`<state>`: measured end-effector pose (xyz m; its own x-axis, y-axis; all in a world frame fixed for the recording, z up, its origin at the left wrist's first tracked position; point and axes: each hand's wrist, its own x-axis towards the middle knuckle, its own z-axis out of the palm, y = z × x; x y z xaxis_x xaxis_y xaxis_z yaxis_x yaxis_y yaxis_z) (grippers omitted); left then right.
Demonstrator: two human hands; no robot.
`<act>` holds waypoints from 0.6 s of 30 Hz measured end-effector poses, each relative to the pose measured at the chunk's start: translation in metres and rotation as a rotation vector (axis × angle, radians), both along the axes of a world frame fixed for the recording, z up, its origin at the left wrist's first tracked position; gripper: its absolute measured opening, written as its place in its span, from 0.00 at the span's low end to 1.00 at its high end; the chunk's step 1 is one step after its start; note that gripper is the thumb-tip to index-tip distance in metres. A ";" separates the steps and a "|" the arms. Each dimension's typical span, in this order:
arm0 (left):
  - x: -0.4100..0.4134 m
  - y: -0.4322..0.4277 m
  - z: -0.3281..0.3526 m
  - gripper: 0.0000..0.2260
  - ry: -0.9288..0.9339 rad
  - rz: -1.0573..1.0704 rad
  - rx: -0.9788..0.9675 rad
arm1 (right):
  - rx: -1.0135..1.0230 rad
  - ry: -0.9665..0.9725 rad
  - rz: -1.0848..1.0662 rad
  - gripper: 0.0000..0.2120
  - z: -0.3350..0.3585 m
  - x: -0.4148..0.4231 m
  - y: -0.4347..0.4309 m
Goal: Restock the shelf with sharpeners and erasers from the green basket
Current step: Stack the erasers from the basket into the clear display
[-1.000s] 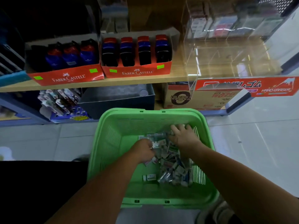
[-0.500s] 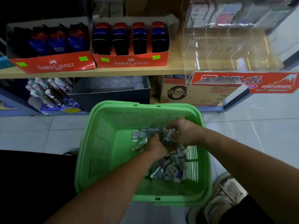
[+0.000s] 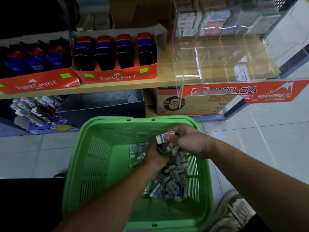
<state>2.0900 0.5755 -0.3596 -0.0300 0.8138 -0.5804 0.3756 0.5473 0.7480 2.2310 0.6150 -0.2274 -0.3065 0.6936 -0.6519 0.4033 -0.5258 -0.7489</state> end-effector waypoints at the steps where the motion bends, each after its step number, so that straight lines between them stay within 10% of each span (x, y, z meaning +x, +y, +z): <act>1: 0.002 0.002 -0.001 0.21 -0.048 -0.007 -0.026 | -0.011 0.015 -0.026 0.09 -0.001 0.001 0.002; 18: -0.039 0.013 0.072 0.08 -0.109 -0.039 -0.122 | 0.055 -0.208 -0.157 0.08 0.114 0.007 -0.011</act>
